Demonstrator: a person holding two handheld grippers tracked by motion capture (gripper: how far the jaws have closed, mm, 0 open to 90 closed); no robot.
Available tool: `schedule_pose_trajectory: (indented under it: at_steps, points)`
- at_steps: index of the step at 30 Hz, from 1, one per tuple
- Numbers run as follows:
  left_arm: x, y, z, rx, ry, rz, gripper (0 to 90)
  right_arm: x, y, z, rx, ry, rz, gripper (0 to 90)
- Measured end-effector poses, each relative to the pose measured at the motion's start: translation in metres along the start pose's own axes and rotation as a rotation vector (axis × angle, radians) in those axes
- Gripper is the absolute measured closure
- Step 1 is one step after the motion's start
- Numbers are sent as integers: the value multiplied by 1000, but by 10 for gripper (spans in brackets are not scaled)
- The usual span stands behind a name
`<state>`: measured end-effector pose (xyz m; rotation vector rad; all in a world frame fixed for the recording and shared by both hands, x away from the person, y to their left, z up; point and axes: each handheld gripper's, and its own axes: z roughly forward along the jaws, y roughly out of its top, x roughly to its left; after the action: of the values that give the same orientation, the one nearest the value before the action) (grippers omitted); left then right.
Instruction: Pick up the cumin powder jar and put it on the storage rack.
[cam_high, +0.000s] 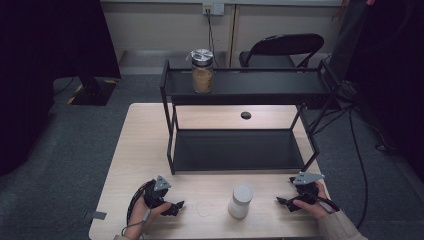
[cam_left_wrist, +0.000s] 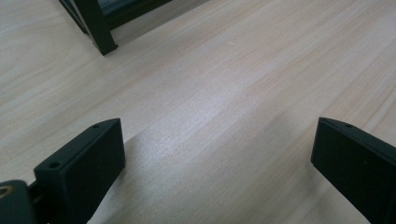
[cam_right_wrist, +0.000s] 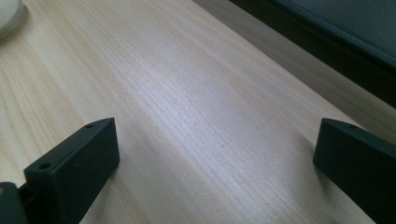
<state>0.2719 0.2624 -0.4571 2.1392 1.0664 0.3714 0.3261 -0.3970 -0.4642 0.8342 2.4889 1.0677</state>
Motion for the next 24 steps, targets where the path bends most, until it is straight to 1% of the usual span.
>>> schedule_pose_trajectory:
  at_steps: [4,7,8,10,17,21,24]
  points:
    - [-1,0,1,4,8,7,19,0,0,0,0,0,0,0]
    - [-6,1,2,18,33,43,7,0,0,0,0,0,0,0]
    - [-7,2,3,22,37,57,6,0,0,0,0,0,0,0]
    - [-8,2,3,27,41,69,0,0,0,0,0,0,0,0]
    - [-9,0,3,20,46,68,0,0,0,0,0,0,0,0]
    - [-9,-8,5,-17,49,60,0,0,0,0,0,0,0,0]
    - [-8,-11,5,-33,49,65,0,0,0,0,0,0,0,0]
